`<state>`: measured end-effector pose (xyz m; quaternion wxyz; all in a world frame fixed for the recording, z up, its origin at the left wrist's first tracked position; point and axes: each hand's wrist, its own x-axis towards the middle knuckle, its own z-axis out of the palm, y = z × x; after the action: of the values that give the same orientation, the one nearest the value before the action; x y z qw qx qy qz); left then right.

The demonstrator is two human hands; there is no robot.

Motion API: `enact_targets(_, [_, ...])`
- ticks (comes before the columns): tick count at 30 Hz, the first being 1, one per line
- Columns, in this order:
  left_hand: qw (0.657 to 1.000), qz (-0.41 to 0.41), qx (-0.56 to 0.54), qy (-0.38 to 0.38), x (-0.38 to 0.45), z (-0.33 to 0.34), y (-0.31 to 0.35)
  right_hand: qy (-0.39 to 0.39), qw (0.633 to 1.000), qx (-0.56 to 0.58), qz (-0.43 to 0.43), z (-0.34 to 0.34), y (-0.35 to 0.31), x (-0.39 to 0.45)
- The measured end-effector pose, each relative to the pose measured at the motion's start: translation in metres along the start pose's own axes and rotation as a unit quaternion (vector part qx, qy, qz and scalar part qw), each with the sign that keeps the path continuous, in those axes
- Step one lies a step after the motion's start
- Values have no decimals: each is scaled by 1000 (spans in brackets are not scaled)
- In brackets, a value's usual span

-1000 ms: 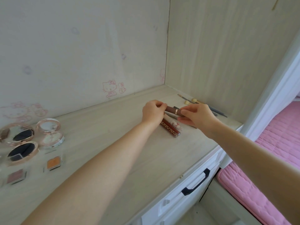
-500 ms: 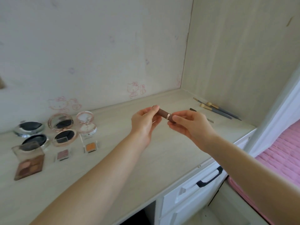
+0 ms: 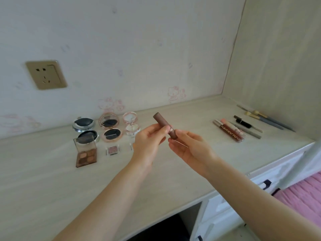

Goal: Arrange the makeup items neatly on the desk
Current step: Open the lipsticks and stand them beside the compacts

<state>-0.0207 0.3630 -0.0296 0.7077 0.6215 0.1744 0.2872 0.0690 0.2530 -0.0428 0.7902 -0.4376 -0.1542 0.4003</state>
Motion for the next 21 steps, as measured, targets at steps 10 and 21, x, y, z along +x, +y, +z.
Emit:
enact_targets(10, [994, 42, 90, 40, -21, -67, 2, -19, 978, -207, -21, 50, 48, 3])
enact_targets(21, [903, 154, 399, 28, -36, -135, -1, -62, 959, -274, -37, 75, 61, 12])
